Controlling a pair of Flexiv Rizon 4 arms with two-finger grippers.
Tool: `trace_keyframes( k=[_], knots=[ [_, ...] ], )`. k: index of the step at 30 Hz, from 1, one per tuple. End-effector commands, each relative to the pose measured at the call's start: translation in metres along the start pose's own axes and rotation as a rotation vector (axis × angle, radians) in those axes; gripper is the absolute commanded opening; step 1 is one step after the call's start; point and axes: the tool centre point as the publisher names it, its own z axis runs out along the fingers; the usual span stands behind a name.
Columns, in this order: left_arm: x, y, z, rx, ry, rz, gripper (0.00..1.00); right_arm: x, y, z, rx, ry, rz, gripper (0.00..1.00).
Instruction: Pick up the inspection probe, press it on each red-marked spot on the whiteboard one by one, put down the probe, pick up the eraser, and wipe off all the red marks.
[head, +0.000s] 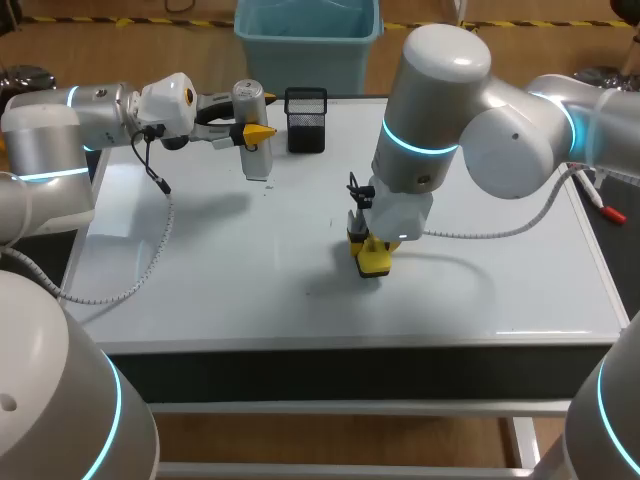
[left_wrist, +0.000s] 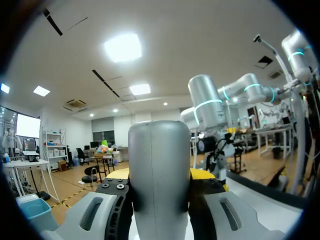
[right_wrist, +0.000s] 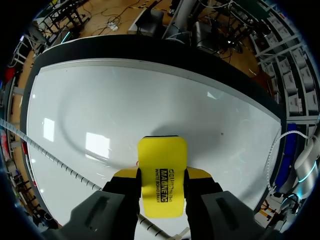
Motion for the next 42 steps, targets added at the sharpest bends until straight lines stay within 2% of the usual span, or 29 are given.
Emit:
trace_keyframes(
  k=[1, 9, 15, 36, 42],
  knots=[
    [-0.001, -0.001, 0.000, -0.001, 0.002, -0.001, 0.00, -0.005, -0.003, 0.008, -0.007, 0.007, -0.001, 0.00],
    [-0.001, -0.001, 0.000, -0.001, 0.002, -0.001, 0.00, -0.013, 0.002, 0.027, -0.021, 0.007, -0.007, 0.00],
    [-0.001, -0.001, 0.000, -0.001, 0.002, -0.001, 0.00, -0.010, 0.000, 0.032, -0.024, 0.015, -0.010, 0.00],
    [-0.001, -0.001, 0.000, -0.001, 0.002, -0.001, 0.00, 0.054, -0.016, 0.031, -0.017, 0.045, 0.135, 0.00],
    [-0.001, -0.001, 0.000, -0.001, 0.002, -0.001, 0.00, 0.064, -0.019, 0.027, -0.007, 0.057, 0.160, 0.00]
  ],
)
